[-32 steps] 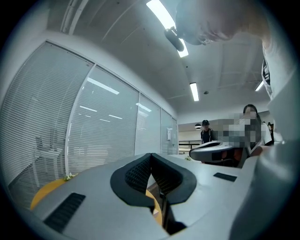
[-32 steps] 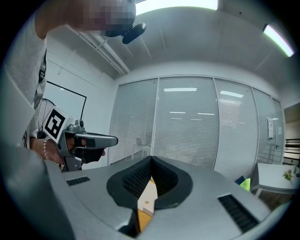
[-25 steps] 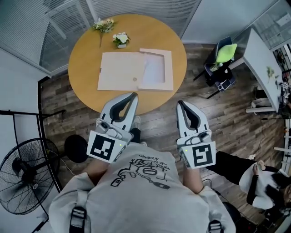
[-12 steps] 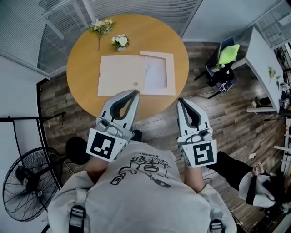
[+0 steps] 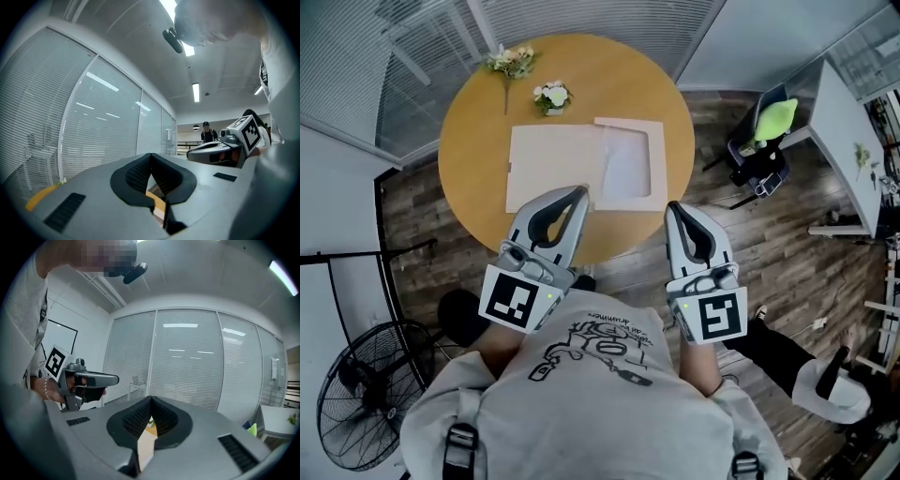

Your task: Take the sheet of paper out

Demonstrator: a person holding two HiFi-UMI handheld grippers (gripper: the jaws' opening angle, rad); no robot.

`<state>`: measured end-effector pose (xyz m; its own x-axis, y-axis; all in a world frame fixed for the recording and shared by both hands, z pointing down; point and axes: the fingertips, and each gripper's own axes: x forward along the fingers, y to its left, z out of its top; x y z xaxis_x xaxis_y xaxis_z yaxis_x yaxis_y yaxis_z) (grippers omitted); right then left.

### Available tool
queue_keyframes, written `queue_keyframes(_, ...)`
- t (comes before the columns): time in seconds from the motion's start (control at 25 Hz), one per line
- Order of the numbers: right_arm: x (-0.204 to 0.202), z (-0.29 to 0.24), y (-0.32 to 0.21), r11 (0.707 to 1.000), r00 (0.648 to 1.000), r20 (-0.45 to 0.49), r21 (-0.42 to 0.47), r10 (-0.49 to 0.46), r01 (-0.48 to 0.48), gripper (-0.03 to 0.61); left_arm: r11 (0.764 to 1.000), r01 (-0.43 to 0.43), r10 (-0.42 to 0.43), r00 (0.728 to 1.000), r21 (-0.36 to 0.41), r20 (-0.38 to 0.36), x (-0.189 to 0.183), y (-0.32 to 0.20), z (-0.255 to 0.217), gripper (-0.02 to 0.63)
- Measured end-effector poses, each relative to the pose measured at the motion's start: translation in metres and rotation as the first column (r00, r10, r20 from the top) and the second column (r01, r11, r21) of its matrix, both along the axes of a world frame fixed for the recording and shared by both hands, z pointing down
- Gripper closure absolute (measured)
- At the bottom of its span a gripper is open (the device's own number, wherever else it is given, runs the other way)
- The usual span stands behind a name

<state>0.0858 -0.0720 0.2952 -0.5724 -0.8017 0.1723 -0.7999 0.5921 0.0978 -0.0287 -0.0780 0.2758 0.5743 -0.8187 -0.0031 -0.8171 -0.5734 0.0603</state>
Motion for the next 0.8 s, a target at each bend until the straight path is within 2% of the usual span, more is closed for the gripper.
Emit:
queue_keyframes(0.24,-0.013,0.001,-0.022,1.0,1.0,0.003,0.003,0.01,-0.01,0.571,1.0,-0.007,0.007,1.0,-0.001,-0.01,-0.012,-0.023,0.004,0.594)
queue_keyframes(0.36,-0.022,-0.006,-0.036,0.999,0.997,0.061,0.025,0.037,-0.038,0.571,1.0,-0.007,0.007,0.999,0.013,-0.032,-0.017,-0.034,0.004,0.594)
queue_keyframes(0.8,-0.025,0.0,-0.054,0.998,0.996,0.065,0.022,0.057,-0.058,0.571,1.0,-0.023,0.022,1.0,-0.006,-0.01,-0.02,-0.052,0.016,0.594)
